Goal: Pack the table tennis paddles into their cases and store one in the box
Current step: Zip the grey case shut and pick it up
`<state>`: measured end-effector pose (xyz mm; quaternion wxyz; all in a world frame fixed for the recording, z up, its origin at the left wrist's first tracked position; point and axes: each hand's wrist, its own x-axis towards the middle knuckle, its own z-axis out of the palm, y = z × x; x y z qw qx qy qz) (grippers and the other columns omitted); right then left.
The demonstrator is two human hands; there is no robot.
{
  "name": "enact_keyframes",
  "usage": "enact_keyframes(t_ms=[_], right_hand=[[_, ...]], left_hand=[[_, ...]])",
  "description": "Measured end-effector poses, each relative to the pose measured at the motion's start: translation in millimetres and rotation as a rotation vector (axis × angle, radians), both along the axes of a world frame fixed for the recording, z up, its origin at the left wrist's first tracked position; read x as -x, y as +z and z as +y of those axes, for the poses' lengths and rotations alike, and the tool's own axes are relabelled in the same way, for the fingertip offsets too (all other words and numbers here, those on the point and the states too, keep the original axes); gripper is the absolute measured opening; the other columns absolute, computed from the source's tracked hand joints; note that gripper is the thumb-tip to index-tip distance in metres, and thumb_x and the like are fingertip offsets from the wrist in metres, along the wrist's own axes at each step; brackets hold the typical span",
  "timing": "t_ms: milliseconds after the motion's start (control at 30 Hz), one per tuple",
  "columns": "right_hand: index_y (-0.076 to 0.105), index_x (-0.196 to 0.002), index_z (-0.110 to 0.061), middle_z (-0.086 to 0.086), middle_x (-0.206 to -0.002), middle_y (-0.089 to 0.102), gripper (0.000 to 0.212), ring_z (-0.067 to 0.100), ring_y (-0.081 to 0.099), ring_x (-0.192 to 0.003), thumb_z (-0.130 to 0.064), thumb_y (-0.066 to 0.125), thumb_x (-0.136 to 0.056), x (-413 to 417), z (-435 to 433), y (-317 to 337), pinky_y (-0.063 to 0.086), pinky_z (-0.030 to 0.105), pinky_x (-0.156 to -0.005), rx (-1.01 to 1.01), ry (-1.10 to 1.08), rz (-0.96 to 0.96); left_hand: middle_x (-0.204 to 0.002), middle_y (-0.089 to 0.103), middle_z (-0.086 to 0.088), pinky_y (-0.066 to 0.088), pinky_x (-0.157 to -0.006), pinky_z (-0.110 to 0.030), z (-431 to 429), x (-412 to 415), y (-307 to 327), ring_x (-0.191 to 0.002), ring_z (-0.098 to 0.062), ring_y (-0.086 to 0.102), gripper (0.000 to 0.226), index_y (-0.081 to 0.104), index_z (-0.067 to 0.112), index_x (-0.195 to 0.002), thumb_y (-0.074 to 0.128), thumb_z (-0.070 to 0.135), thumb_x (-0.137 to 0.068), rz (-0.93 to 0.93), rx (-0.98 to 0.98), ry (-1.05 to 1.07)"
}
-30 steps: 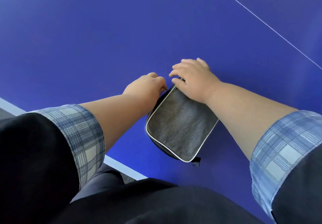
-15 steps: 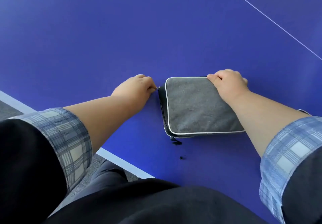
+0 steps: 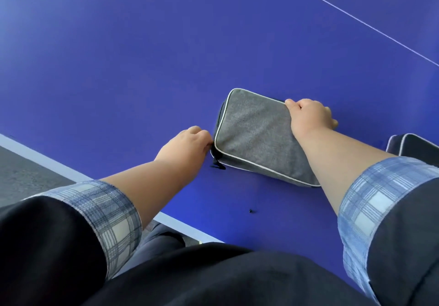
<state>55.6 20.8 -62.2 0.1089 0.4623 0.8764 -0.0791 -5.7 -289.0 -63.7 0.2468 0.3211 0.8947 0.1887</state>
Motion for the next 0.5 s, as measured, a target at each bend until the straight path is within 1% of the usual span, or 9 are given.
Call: enact_keyframes(t_ms=[67,167,233,267,333,367,400,433,500], right_hand=[[0.057,-0.088,-0.027,0.002,-0.096,0.054,0.047,0.033,0.047,-0.112,-0.064,0.028,-0.094,-1.7,2.0,2.5,0.033,0.048,-0.084,0.008,-0.079,0.002],[0.057,-0.088,-0.027,0.004,-0.098,0.055,0.045,0.034,0.049,-0.11,-0.062,0.029,-0.093,-1.9,-5.1,6.6,0.035,0.047,-0.085,0.046,-0.082,0.018],[0.061,-0.089,-0.027,0.004,-0.104,0.057,0.043,0.033,0.052,-0.107,-0.063,0.036,-0.091,-7.5,-9.1,12.8,0.04,0.045,-0.085,0.128,-0.097,0.122],[0.064,-0.094,-0.027,0.005,-0.111,0.058,0.043,0.032,0.054,-0.109,-0.064,0.041,-0.089,-14.1,-9.4,17.3,0.044,0.043,-0.086,0.17,-0.125,0.207],[0.063,-0.117,-0.027,0.005,-0.128,0.055,0.05,0.03,0.053,-0.117,-0.064,0.05,-0.086,-36.0,-10.0,28.4,0.046,0.04,-0.088,0.215,-0.251,0.369],[0.058,-0.128,-0.026,0.004,-0.134,0.053,0.058,0.029,0.053,-0.119,-0.064,0.053,-0.084,-51.2,-10.7,32.5,0.045,0.039,-0.087,0.229,-0.362,0.416],[0.052,-0.135,-0.026,0.002,-0.136,0.052,0.063,0.028,0.054,-0.119,-0.063,0.054,-0.084,-67.9,-13.5,35.6,0.044,0.036,-0.084,0.258,-0.49,0.435],[0.05,-0.138,-0.026,-0.001,-0.133,0.053,0.065,0.028,0.056,-0.115,-0.062,0.054,-0.084,-84.9,-20.5,37.8,0.043,0.034,-0.08,0.32,-0.605,0.433],[0.054,-0.131,-0.027,-0.006,-0.115,0.06,0.056,0.023,0.06,-0.101,-0.06,0.055,-0.086,-113.2,-44.6,35.1,0.047,0.033,-0.075,0.519,-0.715,0.438]], left_hand=[[-0.097,0.045,0.01,0.044,-0.064,-0.034,-8.7,-5.6,0.9,-0.087,-0.016,0.05,0.016,0.061,0.028,-0.107,0.045,0.03,-0.103,0.011,-0.018,-0.027],[-0.098,0.046,0.012,0.049,-0.068,-0.036,-15.5,-7.4,4.3,-0.093,-0.016,0.053,0.02,0.062,0.033,-0.111,0.044,0.033,-0.103,0.012,0.008,-0.064],[-0.108,0.049,0.009,0.054,-0.075,-0.04,-17.1,-2.8,8.6,-0.099,-0.016,0.055,0.027,0.062,0.038,-0.12,0.043,0.03,-0.102,-0.03,0.078,-0.096],[-0.115,0.051,0.008,0.055,-0.077,-0.041,-17.5,1.6,12.0,-0.1,-0.016,0.056,0.031,0.06,0.039,-0.124,0.042,0.028,-0.101,-0.068,0.104,-0.069],[-0.124,0.054,0.008,0.055,-0.069,-0.035,-14.9,13.5,20.1,-0.088,-0.014,0.062,0.038,0.055,0.035,-0.131,0.042,0.025,-0.097,-0.179,0.095,0.12],[-0.125,0.056,0.008,0.053,-0.064,-0.031,-10.8,19.0,24.4,-0.079,-0.014,0.063,0.041,0.052,0.033,-0.135,0.042,0.026,-0.095,-0.257,0.067,0.243],[-0.125,0.058,0.007,0.053,-0.065,-0.031,-3.7,22.4,30.1,-0.076,-0.016,0.064,0.044,0.047,0.031,-0.139,0.044,0.028,-0.095,-0.351,0.032,0.338],[-0.129,0.059,0.004,0.056,-0.072,-0.034,5.4,23.4,35.3,-0.082,-0.018,0.065,0.048,0.043,0.03,-0.144,0.047,0.032,-0.096,-0.448,-0.005,0.389],[-0.136,0.057,0.001,0.055,-0.092,-0.042,23.6,18.7,41.9,-0.103,-0.021,0.065,0.056,0.035,0.034,-0.15,0.051,0.042,-0.097,-0.614,-0.043,0.397]])
